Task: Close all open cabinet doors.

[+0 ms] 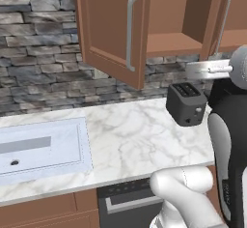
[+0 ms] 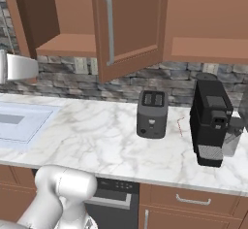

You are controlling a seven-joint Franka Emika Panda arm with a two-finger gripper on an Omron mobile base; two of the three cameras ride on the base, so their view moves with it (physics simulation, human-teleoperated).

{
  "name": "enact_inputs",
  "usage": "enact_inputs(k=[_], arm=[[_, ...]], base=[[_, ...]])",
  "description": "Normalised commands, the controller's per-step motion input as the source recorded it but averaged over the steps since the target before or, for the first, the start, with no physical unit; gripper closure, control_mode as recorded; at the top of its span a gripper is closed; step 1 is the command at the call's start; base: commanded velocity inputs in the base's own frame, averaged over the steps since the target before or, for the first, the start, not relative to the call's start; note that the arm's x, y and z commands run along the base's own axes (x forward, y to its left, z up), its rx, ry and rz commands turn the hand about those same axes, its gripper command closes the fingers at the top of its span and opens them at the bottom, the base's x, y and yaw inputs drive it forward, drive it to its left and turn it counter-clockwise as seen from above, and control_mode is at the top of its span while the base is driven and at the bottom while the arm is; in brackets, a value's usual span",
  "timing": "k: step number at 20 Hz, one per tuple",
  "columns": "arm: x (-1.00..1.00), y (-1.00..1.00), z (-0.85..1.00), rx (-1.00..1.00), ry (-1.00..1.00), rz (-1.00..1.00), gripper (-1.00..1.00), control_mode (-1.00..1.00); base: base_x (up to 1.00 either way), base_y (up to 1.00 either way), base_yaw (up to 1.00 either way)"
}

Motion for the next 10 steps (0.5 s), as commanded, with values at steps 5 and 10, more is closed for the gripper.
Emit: enact_inputs(k=[5,10], arm=[[-0.01,0.27,0.01,0.00,-0.24,-0.05,-1.00,-1.00],[0.00,0.28,0.14,0.00,-0.07,-0.01,-1.00,-1.00]], base=[[0.00,0.00,0.00],[0.00,0.00,0.00]])
